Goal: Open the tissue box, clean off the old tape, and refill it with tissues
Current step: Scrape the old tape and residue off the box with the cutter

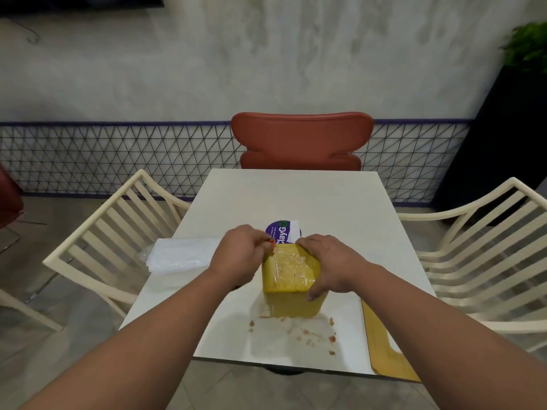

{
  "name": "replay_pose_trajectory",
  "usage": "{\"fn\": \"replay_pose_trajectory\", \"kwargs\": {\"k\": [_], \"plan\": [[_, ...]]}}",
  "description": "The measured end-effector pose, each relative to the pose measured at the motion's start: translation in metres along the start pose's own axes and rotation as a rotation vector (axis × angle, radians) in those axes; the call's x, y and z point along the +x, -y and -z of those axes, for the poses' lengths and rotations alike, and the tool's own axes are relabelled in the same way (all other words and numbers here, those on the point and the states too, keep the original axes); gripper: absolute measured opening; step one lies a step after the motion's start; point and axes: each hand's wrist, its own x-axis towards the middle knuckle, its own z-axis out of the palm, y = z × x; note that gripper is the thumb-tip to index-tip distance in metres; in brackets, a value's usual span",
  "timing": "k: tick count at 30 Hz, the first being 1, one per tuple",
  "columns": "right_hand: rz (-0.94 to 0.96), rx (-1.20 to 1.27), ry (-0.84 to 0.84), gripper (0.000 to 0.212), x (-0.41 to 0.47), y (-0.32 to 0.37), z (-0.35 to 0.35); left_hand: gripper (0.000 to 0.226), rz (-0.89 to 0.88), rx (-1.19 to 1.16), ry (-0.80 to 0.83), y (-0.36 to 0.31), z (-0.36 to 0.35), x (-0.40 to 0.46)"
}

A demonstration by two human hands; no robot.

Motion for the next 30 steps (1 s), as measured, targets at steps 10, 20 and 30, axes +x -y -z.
{"fn": "replay_pose_trajectory", "kwargs": {"k": [10,20,30], "plan": [[-0.002,0.002,0.002,0.121,0.001,0.0,0.001,0.027,0.137,-0.104,-0.121,-0.004,-0.014,-0.006],[-0.005,-0.005,0.004,0.122,0.003,0.0,0.001,0.028,-0.025,-0.112,0.047,0.0,-0.009,-0.016],[-0.006,-0.002,-0.004,0.12,0.004,0.0,0.002,0.035,-0.063,0.025,-0.026,0.006,-0.021,-0.012]]}}
